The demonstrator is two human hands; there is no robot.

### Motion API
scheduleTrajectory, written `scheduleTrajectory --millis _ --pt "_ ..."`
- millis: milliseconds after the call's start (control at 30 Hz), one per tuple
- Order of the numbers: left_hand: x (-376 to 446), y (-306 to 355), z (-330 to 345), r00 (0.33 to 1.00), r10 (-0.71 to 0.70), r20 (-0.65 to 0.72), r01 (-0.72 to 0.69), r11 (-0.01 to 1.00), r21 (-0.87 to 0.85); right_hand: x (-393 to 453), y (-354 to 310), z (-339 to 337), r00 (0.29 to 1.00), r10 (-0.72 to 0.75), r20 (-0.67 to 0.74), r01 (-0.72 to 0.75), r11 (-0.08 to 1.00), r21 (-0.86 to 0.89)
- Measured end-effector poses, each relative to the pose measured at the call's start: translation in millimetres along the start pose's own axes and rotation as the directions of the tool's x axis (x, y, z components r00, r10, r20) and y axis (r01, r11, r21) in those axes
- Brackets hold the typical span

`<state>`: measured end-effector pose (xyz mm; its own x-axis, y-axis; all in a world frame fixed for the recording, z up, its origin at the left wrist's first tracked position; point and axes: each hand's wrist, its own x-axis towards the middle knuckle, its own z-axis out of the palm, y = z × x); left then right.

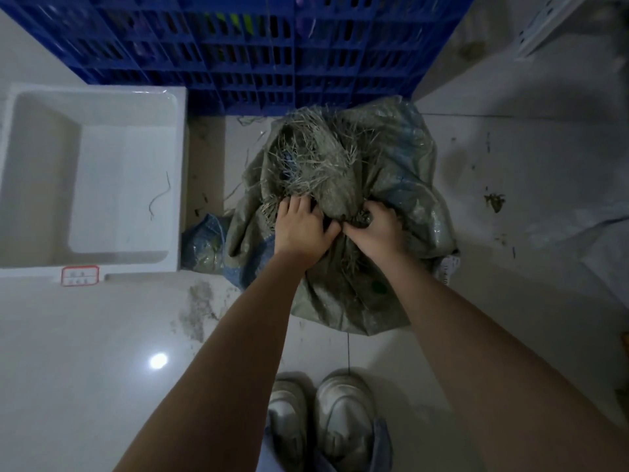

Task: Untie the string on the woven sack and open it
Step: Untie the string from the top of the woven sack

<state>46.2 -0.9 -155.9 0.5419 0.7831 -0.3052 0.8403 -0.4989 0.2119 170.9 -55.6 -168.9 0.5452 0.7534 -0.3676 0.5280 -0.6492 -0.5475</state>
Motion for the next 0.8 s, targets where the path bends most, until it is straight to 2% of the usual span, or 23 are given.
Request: scheduleTrajectory --millis 133,300,467,533,600,667,800 --pt "-1 3 8 0.999 -0.044 -0.025 0.042 0.997 -0.069 -4 -1 -3 0.997 -0.041 -0.058 0.043 0.999 0.027" --pt "0 7 3 0.999 -0.051 -0.008 0.049 0.989 -0.14 -8 -1 -12 0.986 -0.142 -0.086 0.14 0.99 -0.034" --pt "-7 11 -14 0.997 -0.077 0.002 0.073 0.935 -0.347 -17 -6 -21 0.994 -0.097 -0.041 0.104 0.966 0.235" --pt "-13 16 -26 0.995 -0.099 0.031 0.102 0.879 -0.466 -24 -12 -27 0.996 -0.082 -0.043 0.092 0.94 0.328" --pt "-21 19 -40 0.981 -0.123 0.151 0.193 0.739 -0.645 -33 -17 -34 0.994 -0.086 -0.067 0.104 0.925 0.365" --pt "-32 19 -54 0.969 -0.102 0.226 0.239 0.623 -0.745 -44 -23 -42 0.992 -0.098 -0.078 0.12 0.918 0.379" --pt "-59 18 -86 0.971 -0.034 0.237 0.212 0.589 -0.78 -76 -34 -56 0.984 -0.157 -0.087 0.179 0.894 0.411"
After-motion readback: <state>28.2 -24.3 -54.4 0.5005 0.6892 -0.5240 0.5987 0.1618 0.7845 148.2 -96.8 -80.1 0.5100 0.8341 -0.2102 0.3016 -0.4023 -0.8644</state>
